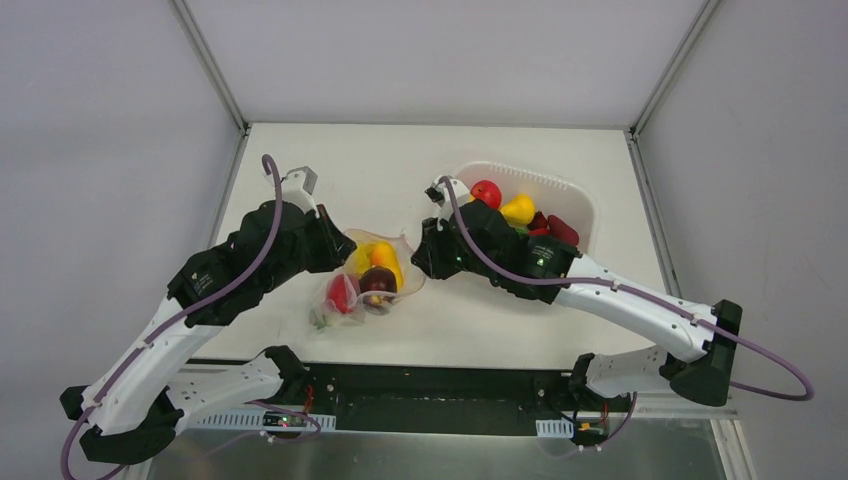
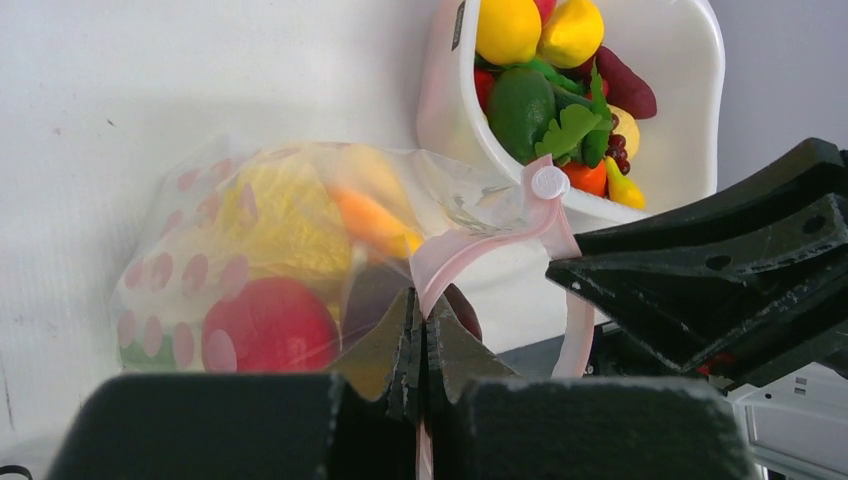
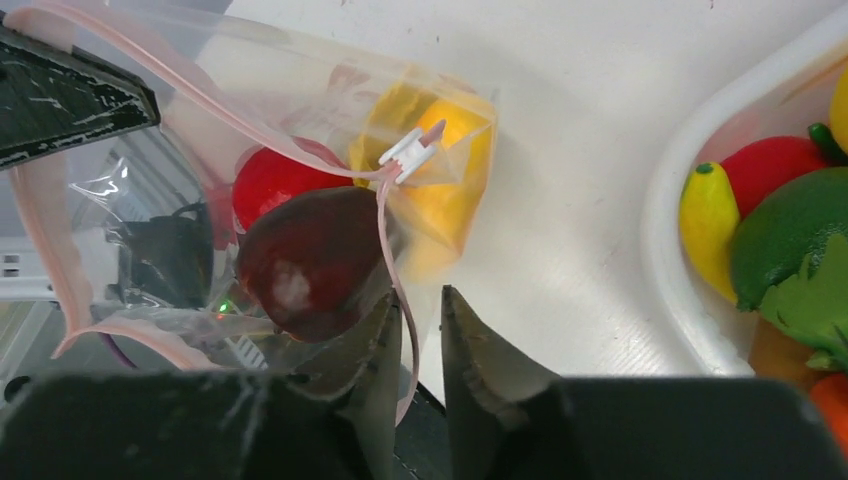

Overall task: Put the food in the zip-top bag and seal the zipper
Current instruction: Adjust the zipper food storage bag at the center of the board.

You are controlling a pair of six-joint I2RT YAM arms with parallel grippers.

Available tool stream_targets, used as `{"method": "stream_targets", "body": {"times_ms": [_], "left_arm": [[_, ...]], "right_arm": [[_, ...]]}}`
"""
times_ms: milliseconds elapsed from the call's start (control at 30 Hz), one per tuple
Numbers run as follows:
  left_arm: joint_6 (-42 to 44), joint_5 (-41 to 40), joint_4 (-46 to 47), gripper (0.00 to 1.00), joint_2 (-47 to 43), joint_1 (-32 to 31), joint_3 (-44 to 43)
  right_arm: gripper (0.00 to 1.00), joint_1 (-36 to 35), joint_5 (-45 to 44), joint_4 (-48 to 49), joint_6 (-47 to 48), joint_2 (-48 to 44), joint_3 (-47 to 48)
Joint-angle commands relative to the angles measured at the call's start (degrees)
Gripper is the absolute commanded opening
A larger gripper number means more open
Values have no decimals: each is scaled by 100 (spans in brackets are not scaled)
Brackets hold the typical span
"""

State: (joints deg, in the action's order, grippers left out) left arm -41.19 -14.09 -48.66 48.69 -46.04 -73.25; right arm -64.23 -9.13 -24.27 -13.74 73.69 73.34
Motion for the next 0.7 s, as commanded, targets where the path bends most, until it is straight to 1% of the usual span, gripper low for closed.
{"method": "stream_targets", "body": {"times_ms": [0,33,67,167,233,300,433,533,600,667], "left_arm": [[-11,-91,189,0,-112,25,-71],[55,-150,85,0,-92,25,-154],[111,-264,-71,0,-69,25,-272],[405,-938,-728,0,62,32,-828],[558,-1496,-1244,0,161,61,-1216],[718,-1752,-1486,0,202,115,-1470],[1042,-1538,-1768,0,393,173,-1837],[1343,-1025,-2083,0,670,187,-2056],[1398,-883,-2346,0,878,200,-2116],[1360,-854,-2363,0,971,202,-2020]], "right_arm": [[8,66,170,295,96,46,277],[1,89,188,389,125,62,342],[0,105,241,509,156,66,402],[0,185,604,846,222,103,670],[0,251,1097,1088,201,149,835],[0,298,1376,1283,164,228,1004],[0,431,1675,1608,-104,480,1227],[0,496,1958,1658,-362,684,1459],[0,525,1922,1703,-497,797,1569],[0,536,2156,1840,-595,874,1620]]}}
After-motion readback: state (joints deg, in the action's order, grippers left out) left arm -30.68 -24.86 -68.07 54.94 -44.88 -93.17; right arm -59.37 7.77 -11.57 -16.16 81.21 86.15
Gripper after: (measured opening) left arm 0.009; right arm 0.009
